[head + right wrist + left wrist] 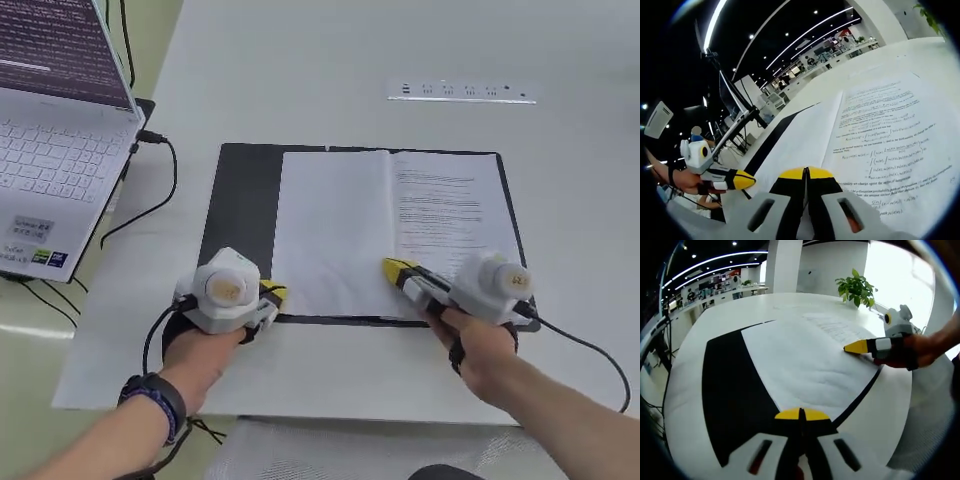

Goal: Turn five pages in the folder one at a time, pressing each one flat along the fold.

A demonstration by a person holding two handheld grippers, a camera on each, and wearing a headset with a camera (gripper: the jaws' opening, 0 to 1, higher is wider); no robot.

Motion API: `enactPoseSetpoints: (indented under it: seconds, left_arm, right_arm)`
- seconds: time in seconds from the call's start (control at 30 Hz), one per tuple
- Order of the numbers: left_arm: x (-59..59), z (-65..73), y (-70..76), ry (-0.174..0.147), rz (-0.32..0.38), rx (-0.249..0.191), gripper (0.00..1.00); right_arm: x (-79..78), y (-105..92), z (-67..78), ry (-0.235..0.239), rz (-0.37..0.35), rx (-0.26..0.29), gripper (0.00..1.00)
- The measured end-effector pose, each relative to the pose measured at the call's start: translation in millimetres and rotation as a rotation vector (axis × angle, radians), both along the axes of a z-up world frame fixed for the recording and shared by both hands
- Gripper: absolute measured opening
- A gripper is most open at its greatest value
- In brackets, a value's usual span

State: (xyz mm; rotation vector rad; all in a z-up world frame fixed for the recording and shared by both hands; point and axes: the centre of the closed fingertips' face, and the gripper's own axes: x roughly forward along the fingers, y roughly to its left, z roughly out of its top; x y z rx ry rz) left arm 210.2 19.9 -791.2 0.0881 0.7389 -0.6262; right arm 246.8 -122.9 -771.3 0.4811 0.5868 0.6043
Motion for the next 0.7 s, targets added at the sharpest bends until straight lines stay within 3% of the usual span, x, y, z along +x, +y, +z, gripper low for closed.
enactPoseSetpoints:
  seconds: [0.37,0.57,0.7]
  left_arm:
    - [-0.8,0.8,0.8,0.015,-0.001,0.003,0.0]
    - [-1.5,1.0,0.1,0.008,-0.021,0.025,0.0]
    - [-1.8,0.7,-0.6,0.012,-0.022,0.04,0.0]
  right_arm:
    - [-20.7,-1.6,-5.8,-0.006,0.02,-0.004,0.0]
    - [-29.6,-2.6,-8.3,0.003,0.008,-0.012,0.0]
    - [-35.6,-4.6,-8.8,0.005,-0.024,0.012,0.0]
